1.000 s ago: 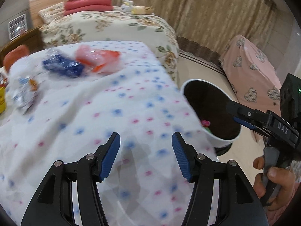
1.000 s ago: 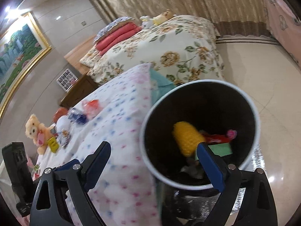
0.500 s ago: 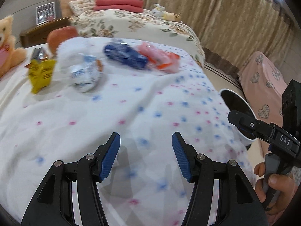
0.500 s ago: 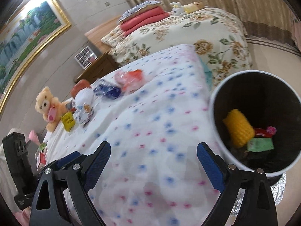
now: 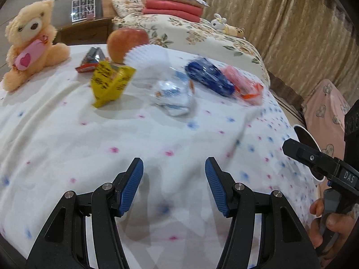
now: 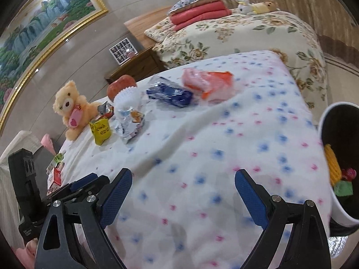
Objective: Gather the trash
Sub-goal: 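Move both tools back over the bed toward the remaining snack bags, then grasp the white-blue snack wrapper with the right tool while the left tool grasps the yellow snack bag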
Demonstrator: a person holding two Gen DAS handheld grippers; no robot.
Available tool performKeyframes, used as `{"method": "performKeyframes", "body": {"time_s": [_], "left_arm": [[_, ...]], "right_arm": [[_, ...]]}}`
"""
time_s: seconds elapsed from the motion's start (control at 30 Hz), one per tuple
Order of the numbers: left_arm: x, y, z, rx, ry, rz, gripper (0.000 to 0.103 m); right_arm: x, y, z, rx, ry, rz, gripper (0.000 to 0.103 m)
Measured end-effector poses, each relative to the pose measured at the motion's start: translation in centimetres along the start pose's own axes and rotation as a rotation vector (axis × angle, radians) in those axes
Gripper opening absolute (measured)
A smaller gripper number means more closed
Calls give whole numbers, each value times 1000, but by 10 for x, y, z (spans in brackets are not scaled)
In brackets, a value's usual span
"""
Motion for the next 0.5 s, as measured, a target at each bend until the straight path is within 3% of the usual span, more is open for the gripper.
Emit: {"method": "performKeyframes", "body": {"time_s": [0.5], "left_arm": [[-70,-5,-37,9,44,-70,62]], "right_arm": [[-52,-46,-26,-46,44,-54,94]]}}
Point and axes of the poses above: each gripper's, at about its wrist camera, not at the fingertips, and y roughly against the way its jaws point, x to its right, z to its underside, the point moved 6 cm from there along -y, roughly the way its jaws point, and after that the axes turned 15 degrees about -x, right-handed, at the moved point
